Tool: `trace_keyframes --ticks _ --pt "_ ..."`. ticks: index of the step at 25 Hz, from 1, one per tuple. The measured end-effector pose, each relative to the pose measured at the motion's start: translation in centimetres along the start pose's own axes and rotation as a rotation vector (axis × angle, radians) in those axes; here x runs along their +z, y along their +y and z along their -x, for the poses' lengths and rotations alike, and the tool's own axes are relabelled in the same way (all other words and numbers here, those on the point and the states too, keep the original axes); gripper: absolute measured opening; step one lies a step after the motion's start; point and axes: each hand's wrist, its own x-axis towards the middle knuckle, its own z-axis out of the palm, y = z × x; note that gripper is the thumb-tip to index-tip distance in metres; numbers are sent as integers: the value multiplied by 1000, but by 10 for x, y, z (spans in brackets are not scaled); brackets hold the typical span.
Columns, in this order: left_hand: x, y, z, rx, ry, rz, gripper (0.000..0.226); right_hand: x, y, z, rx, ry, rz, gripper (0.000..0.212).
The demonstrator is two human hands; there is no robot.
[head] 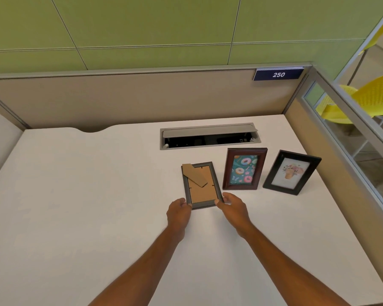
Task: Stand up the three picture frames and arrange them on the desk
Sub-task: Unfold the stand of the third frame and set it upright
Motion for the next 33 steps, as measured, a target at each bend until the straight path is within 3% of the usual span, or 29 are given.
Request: trace_keyframes --ticks 3,6,10,16,24,33 --pt "-6 -4 -3 33 40 -25 12 5 -2 -2 26 8 -55 62" --pt "-10 -8 -5 3 36 26 28 11 -6 -3 63 29 -144 58" --pt "-23 -10 -7 0 43 106 31 13 -8 -3 57 25 -160 52" --pt "-45 3 -6 21 12 217 28 8 -10 5 -131 21 -59 62" --pt "-63 25 -2 118 -10 261 21 10 -33 5 -307 137 -8 36" --pt "-70 40 2 210 5 260 15 1 -50 5 -546 186 28 29"
